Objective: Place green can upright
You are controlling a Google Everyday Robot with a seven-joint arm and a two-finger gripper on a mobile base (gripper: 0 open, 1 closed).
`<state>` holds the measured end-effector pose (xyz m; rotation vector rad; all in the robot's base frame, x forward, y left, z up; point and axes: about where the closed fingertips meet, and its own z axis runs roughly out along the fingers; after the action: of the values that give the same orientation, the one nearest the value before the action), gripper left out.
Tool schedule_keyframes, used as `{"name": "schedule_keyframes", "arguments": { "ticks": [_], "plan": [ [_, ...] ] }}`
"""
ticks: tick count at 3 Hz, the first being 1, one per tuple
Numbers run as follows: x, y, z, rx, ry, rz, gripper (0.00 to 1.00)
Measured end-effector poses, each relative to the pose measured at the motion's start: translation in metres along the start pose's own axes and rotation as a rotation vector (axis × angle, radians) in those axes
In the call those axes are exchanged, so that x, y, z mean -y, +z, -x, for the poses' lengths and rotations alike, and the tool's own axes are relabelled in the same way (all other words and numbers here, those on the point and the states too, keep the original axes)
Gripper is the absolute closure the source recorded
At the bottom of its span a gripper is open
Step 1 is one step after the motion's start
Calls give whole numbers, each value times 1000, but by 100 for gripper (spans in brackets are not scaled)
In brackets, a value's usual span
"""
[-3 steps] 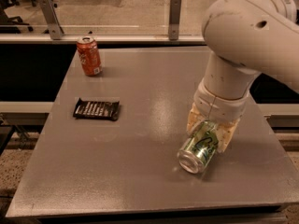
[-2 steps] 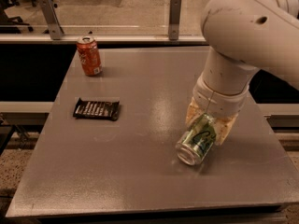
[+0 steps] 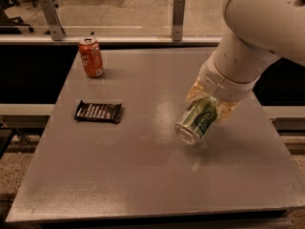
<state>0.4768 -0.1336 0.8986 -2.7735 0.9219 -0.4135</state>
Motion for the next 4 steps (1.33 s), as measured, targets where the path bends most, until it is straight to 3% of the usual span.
{"name": "schedule_keyframes", "arguments": {
  "ticks": [1, 2, 3, 4],
  "plan": [
    [19, -15, -8, -45, -85, -129, 100],
    [19, -15, -8, -44, -84, -128, 100],
    [26, -21, -6, -84, -173, -131, 100],
    [33, -18, -9, -156, -306, -132, 100]
  ]
}}
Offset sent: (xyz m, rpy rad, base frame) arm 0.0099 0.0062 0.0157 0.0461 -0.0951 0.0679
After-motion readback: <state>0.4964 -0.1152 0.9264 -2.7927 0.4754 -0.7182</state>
